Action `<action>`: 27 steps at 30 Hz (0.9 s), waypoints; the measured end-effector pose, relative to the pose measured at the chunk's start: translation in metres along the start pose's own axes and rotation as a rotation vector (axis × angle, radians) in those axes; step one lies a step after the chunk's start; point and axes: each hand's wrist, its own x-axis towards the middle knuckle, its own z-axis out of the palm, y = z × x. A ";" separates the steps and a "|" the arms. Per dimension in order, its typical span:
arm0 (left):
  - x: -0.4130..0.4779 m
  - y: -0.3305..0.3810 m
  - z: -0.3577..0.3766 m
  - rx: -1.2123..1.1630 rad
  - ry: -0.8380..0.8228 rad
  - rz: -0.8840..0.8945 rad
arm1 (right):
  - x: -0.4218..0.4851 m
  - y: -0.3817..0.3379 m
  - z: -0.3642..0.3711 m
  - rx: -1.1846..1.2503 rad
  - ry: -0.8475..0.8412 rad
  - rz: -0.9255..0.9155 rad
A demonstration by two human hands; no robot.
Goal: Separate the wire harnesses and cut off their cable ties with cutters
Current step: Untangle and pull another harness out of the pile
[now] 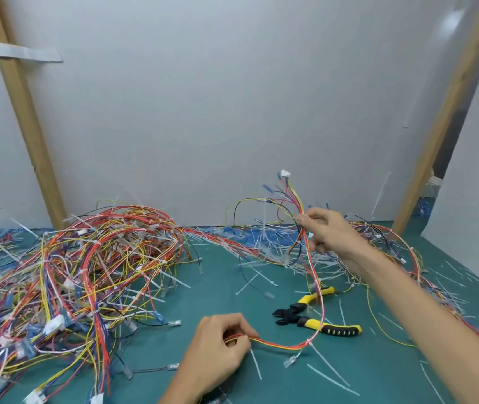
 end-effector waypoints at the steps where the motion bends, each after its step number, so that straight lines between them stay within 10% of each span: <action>1: 0.000 0.000 0.000 -0.001 0.023 0.002 | -0.017 -0.002 0.002 0.069 0.020 -0.031; 11: 0.007 -0.008 -0.008 0.000 0.476 -0.111 | -0.157 0.071 0.050 0.413 -0.079 0.030; 18: -0.002 0.005 -0.008 0.020 0.448 -0.052 | -0.161 0.089 0.055 0.390 -0.071 -0.035; 27: -0.015 0.020 -0.002 0.654 0.722 0.352 | -0.161 0.091 0.053 0.395 -0.035 -0.056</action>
